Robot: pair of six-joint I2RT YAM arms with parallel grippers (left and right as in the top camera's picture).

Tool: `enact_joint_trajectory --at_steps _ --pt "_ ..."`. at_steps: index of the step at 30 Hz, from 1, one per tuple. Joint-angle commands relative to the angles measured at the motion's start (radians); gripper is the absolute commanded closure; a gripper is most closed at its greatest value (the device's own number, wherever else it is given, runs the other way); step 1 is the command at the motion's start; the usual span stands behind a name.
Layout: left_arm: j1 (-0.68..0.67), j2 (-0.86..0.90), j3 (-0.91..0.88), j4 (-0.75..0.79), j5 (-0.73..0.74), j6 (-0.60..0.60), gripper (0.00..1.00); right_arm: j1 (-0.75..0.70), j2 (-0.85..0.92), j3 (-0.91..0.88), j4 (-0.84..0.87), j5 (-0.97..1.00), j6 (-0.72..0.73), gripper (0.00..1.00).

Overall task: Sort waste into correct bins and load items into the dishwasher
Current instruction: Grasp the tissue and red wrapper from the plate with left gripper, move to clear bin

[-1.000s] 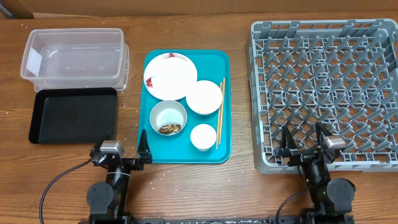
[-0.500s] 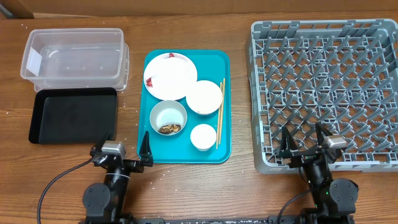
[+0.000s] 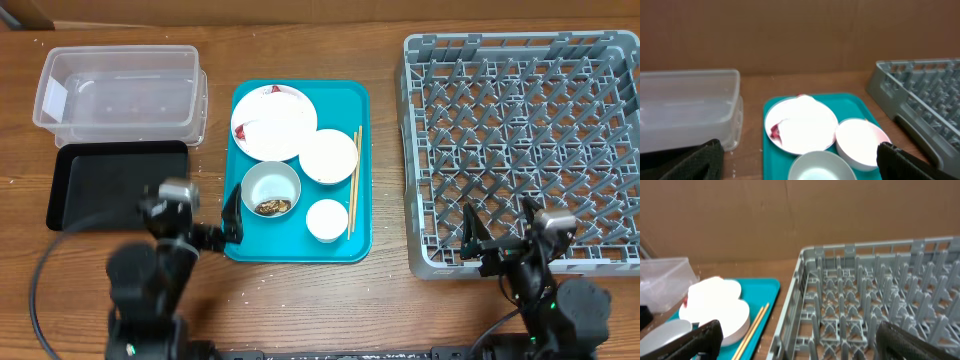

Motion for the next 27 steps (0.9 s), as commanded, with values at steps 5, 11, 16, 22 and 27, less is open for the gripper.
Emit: enact_joint_trajectory --at_steps 5,11,16,22,27 --pt "-0.085 0.459 0.509 -0.260 0.022 0.119 0.00 0.003 0.329 0.320 -0.196 -0.005 -0.011 0.00" --pt "-0.256 0.890 1.001 -0.632 -0.174 0.278 0.00 0.003 0.611 0.563 -0.378 -0.007 -0.011 0.00" --pt "-0.329 1.164 1.241 -0.751 -0.217 0.388 0.00 0.003 0.746 0.614 -0.455 -0.014 -0.003 0.00" --pt "-0.317 1.327 1.255 -0.714 -0.220 0.391 0.00 0.003 0.842 0.613 -0.517 -0.071 -0.003 0.00" --pt "-0.281 1.464 1.255 -0.660 -0.218 0.365 0.00 0.003 0.886 0.613 -0.529 -0.076 -0.003 0.00"
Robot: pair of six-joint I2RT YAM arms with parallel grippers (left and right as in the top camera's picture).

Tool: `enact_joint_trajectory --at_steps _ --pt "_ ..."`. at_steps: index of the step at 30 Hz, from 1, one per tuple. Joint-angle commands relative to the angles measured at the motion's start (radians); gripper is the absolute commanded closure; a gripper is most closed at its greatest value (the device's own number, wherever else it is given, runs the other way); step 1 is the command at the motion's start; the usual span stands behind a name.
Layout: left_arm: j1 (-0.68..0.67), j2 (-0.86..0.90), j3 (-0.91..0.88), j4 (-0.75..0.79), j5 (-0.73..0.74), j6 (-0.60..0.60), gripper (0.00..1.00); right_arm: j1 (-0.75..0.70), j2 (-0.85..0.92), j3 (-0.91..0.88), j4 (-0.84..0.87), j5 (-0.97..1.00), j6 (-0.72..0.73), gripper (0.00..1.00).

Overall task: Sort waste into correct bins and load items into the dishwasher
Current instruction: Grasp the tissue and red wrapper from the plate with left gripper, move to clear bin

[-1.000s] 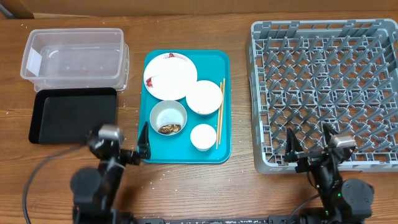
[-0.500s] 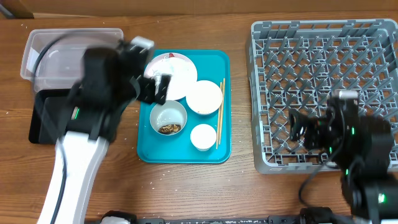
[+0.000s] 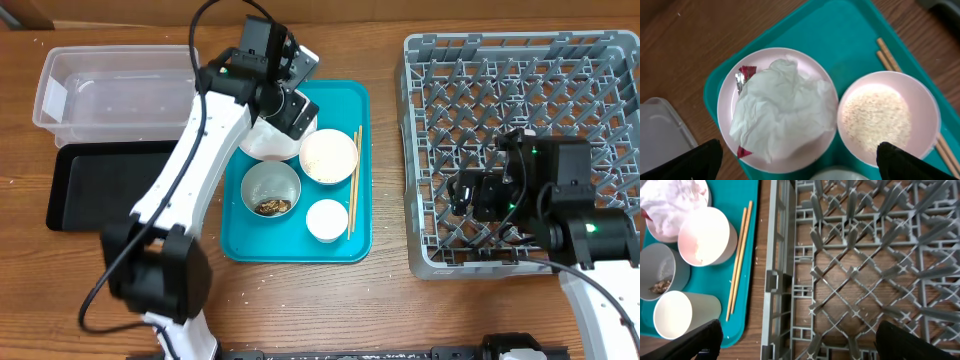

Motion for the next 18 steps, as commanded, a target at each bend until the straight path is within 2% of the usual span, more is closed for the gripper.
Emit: enact_joint_trajectory --at_steps 1,6,11,14,18 --pt "0.025 0.090 0.028 0.030 -0.021 0.008 0.00 0.004 0.015 0.023 0.000 -0.020 0.003 0.00" --pt "0.043 0.211 0.028 0.106 -0.084 -0.061 0.00 0.004 0.034 0.023 -0.009 -0.020 0.003 0.00" --pt "0.058 0.289 0.028 0.105 -0.019 -0.097 0.01 0.004 0.036 0.023 -0.013 -0.020 0.003 0.00" --pt "0.056 0.327 0.028 0.086 -0.004 -0.097 0.14 0.004 0.036 0.023 -0.012 -0.020 0.003 0.00" --pt "0.054 0.387 0.028 0.078 -0.004 -0.097 0.43 0.004 0.036 0.023 -0.012 -0.020 0.003 0.00"
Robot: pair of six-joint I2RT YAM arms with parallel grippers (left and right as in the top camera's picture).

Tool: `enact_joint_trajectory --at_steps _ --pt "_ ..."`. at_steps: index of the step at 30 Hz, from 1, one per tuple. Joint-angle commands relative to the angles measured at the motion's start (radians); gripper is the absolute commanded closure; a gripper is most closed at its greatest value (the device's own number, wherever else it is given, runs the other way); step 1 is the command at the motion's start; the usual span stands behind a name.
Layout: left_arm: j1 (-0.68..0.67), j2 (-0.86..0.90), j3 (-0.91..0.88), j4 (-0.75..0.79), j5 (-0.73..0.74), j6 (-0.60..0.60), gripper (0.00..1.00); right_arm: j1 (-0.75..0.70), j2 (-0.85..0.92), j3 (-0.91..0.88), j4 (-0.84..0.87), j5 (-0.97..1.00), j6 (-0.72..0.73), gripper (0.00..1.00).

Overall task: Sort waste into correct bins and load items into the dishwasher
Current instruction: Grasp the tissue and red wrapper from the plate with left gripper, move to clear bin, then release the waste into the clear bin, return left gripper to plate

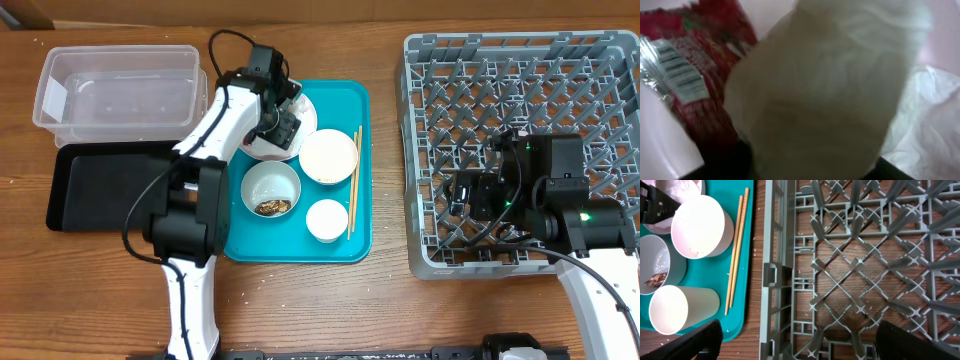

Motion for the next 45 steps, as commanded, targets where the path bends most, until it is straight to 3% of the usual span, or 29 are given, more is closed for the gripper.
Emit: enact_joint_trajectory --at_steps 1,3,4,10,15,21,31,32,33,35,36,37,38,45 --pt "-0.003 0.069 0.026 -0.006 0.019 -0.008 0.51 0.004 -0.002 0.023 0.005 -0.008 0.003 0.00" --pt "-0.003 0.092 0.026 -0.008 0.019 -0.008 0.85 0.004 -0.002 0.023 0.005 -0.008 0.003 0.00" --pt "-0.003 0.094 0.026 -0.011 0.019 -0.009 0.96 0.004 -0.002 0.023 0.005 -0.008 0.003 0.00" --pt "0.005 0.055 0.133 -0.085 0.019 -0.105 0.96 0.004 -0.002 0.023 0.005 -0.008 0.003 0.00" --pt "0.056 -0.013 0.433 -0.278 0.019 -0.282 0.96 0.004 -0.002 0.023 0.012 -0.008 0.003 0.00" --pt "0.192 -0.061 0.725 -0.446 -0.020 -0.349 0.96 0.004 -0.002 0.023 0.027 -0.008 0.003 0.00" --pt "0.399 0.035 0.641 -0.423 -0.051 -0.344 0.96 0.004 -0.002 0.023 0.031 -0.008 0.003 0.00" --pt "0.410 0.054 0.631 -0.421 -0.051 -0.344 0.92 0.004 -0.002 0.023 0.031 -0.008 0.003 0.00" --pt "0.420 0.074 0.623 -0.418 -0.051 -0.344 0.80 0.004 -0.002 0.023 0.031 -0.008 0.003 0.00" --pt "0.434 0.114 0.615 -0.412 -0.046 -0.344 0.40 0.004 -0.002 0.023 0.031 -0.008 0.003 0.00" --pt "0.438 0.134 0.615 -0.410 -0.039 -0.344 0.12 0.004 -0.002 0.023 0.031 -0.008 0.003 0.00" --pt "0.439 0.145 0.615 -0.410 -0.035 -0.344 0.04 0.004 -0.002 0.023 0.031 -0.008 0.003 0.00" --pt "0.438 0.149 0.615 -0.411 -0.029 -0.343 0.00 0.004 -0.002 0.023 0.031 -0.008 0.003 0.00" --pt "0.380 0.098 0.692 -0.412 0.071 -0.270 0.00 0.004 -0.002 0.023 0.035 -0.008 0.003 0.00"
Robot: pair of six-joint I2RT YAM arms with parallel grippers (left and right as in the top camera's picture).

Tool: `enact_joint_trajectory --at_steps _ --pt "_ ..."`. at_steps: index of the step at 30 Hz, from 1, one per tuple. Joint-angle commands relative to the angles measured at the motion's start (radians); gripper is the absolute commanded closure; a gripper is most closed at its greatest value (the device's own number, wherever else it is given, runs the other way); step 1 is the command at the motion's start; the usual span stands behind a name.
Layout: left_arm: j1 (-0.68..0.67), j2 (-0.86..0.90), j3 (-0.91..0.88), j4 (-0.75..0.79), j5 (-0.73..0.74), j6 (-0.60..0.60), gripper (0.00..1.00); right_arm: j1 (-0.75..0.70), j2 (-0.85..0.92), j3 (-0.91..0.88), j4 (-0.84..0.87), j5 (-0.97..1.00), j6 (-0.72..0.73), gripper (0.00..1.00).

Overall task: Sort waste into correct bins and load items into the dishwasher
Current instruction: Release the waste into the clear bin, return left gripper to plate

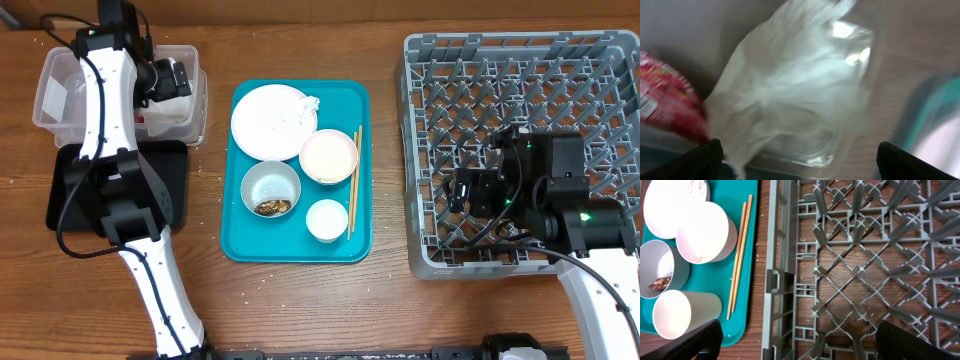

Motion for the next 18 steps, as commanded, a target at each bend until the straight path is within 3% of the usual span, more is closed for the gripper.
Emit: enact_joint_trajectory --at_steps 1,8,18 --pt "-0.068 -0.088 0.091 0.004 0.066 0.062 0.00 0.004 -0.002 0.023 0.010 -0.002 0.003 0.00" --pt "-0.270 -0.095 0.151 0.017 0.049 0.114 0.00 0.004 -0.002 0.023 0.009 -0.002 0.003 0.00" --pt "-0.456 -0.037 -0.063 0.129 -0.032 0.121 0.00 0.004 0.000 0.018 0.003 -0.002 0.003 0.00"
